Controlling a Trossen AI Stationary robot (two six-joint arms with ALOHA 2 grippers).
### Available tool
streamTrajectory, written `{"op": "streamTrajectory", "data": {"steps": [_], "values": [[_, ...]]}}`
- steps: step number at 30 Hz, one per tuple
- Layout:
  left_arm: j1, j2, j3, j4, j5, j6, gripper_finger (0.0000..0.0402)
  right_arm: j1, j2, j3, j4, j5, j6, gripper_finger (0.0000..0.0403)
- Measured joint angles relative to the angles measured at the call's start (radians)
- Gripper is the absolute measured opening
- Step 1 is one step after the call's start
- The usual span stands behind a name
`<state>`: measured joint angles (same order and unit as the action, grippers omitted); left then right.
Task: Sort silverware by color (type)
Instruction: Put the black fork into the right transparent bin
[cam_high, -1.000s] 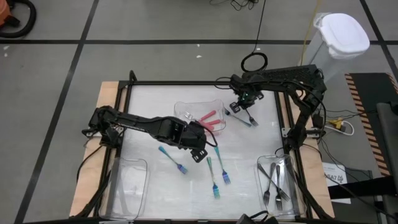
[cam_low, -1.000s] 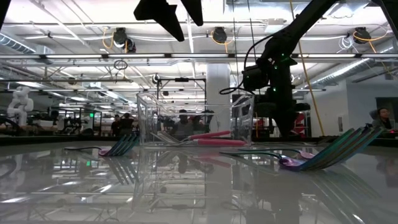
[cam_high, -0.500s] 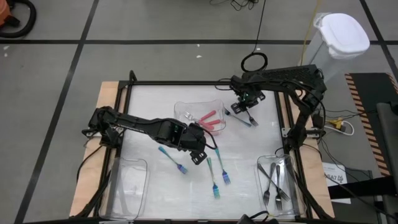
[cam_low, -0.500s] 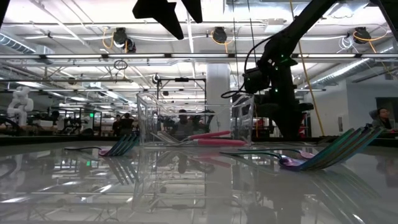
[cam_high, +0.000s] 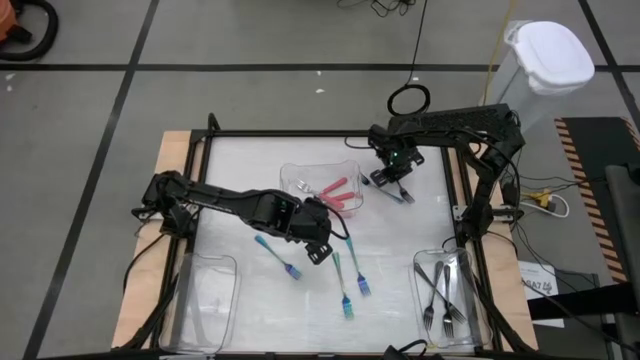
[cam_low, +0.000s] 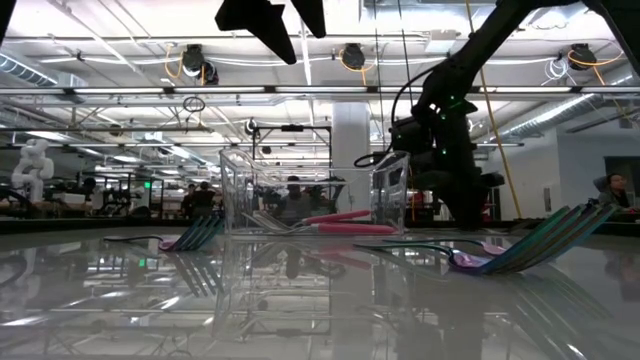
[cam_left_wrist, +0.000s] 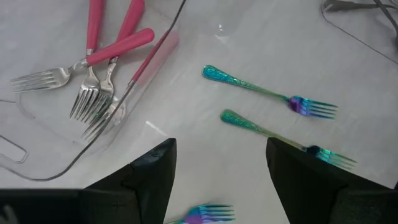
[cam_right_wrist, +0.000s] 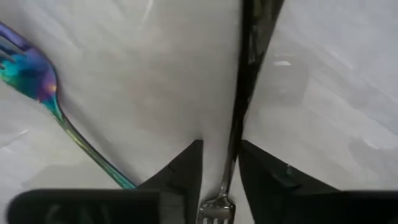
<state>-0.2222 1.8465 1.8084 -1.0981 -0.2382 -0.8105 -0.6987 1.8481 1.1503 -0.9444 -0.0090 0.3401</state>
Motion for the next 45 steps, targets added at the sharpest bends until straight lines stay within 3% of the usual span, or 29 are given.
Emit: {"op": "streamTrajectory", "data": {"steps": [7, 31, 45], "values": [[0.017, 0.000, 0.000, 0.022, -0.001, 0.006, 0.0248, 0.004, 0.001, -0.002, 0.018, -0.024, 0.025, 0.0011], [0.019, 0.000, 0.000, 0.043, 0.018, 0.057, 0.0248, 0.018, -0.084, -0.007, 0.092, -0.023, 0.044, 0.0003], [0.020, 0.000, 0.000, 0.043, -0.027, 0.057, 0.0248, 0.011, -0.209, -0.004, 0.089, -0.020, 0.039, 0.0003]]}}
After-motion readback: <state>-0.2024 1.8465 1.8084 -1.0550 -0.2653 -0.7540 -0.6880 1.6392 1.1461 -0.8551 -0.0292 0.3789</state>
